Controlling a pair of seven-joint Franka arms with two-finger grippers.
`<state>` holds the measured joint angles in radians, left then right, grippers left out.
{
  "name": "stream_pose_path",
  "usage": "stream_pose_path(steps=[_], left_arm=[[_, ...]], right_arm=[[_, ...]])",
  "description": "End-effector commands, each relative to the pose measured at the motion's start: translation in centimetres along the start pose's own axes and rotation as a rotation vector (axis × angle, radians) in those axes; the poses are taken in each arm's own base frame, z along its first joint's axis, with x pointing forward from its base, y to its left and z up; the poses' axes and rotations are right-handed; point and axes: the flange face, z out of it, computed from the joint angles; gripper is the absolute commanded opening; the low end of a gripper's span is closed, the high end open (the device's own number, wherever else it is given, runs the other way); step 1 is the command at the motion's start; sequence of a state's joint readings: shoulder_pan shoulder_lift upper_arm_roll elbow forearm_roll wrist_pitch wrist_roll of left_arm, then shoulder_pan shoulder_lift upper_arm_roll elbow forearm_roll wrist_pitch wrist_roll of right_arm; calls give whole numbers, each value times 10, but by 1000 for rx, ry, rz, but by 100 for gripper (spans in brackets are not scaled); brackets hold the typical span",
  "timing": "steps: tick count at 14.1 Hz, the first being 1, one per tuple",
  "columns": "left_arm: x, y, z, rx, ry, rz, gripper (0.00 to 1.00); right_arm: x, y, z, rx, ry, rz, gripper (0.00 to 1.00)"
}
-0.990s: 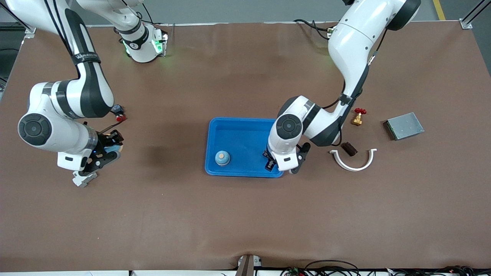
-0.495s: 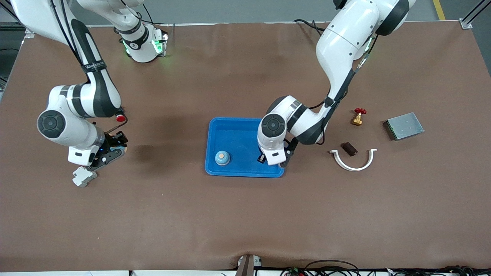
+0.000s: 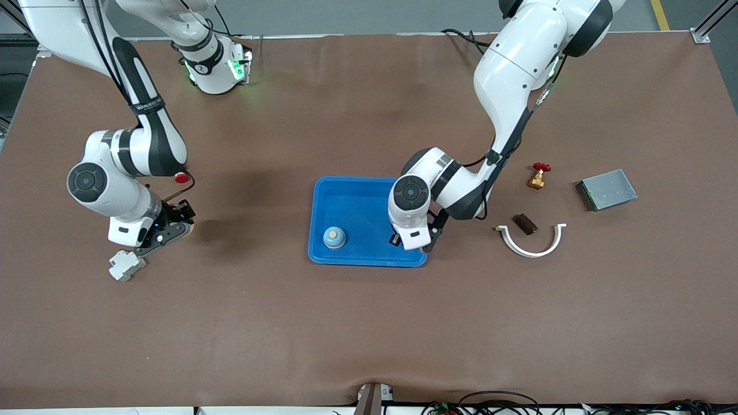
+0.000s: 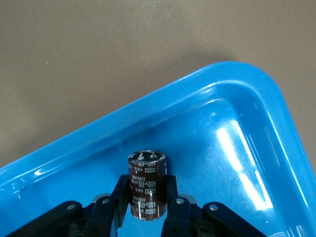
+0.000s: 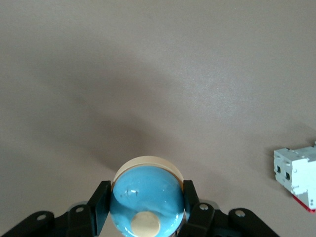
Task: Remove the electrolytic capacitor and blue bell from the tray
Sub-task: 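Grasp the second capacitor in the tray with the left gripper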
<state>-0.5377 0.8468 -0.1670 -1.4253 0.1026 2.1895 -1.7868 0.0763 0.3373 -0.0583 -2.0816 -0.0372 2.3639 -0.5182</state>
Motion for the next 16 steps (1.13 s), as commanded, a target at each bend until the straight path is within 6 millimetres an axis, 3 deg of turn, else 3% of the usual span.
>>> stream_pose_path(steps=[1, 6, 10, 13, 16], left_arm=[[0, 4, -7, -12, 21, 23, 3], [5, 2, -45, -13, 104, 84, 0], [24, 1, -101, -35, 137, 146, 0], [83, -6, -142, 3, 139, 212, 0], [131, -13, -146, 54, 139, 203, 0]], right_arm=[[-4, 11, 18, 4, 10, -23, 16], [-1, 14, 38, -3, 22, -20, 16], [4, 17, 46, -1, 18, -18, 17], [7, 19, 51, 1, 15, -18, 17], [10, 20, 53, 1, 15, -20, 18]])
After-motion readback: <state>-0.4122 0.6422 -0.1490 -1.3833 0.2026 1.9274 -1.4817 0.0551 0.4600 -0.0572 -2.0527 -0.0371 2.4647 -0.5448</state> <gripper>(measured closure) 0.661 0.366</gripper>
